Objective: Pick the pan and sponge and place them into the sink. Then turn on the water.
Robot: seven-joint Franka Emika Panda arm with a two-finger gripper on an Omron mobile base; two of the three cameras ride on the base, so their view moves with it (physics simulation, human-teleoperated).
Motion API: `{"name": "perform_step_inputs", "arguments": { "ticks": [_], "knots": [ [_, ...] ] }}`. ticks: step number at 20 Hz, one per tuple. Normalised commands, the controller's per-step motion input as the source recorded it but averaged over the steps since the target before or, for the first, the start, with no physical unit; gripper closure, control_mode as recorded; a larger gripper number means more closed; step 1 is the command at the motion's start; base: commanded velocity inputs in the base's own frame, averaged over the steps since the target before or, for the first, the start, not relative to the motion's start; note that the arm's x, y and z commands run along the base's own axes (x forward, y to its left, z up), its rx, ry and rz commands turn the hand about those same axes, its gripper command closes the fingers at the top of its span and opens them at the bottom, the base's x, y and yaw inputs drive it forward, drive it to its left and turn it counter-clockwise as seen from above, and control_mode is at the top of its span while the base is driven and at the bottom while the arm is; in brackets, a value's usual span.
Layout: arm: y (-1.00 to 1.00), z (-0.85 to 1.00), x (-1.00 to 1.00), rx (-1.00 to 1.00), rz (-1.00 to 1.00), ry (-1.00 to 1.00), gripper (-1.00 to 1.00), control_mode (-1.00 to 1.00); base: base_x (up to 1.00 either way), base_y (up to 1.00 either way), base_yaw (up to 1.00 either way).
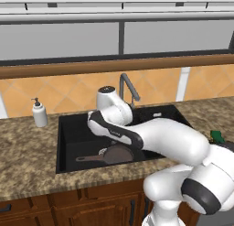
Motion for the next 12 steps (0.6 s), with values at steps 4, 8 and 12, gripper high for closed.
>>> {"name": "perform_step_inputs", "arguments": {
  "ticks": [4,8,12],
  "knots": [
    [-0.24,0.44,-0.37,-0.03,0.73,0.00,-1.00,-1.00,0.00,0.00,0.00],
    [-0.22,0.35,-0.10,0.00,0.70,0.05,-1.00,-1.00,0.00,0.00,0.00],
    [-0.18,0.01,0.00,0.00,0.31,0.12,-1.00,-1.00,0.00,0.00,0.00]
  ]
}}
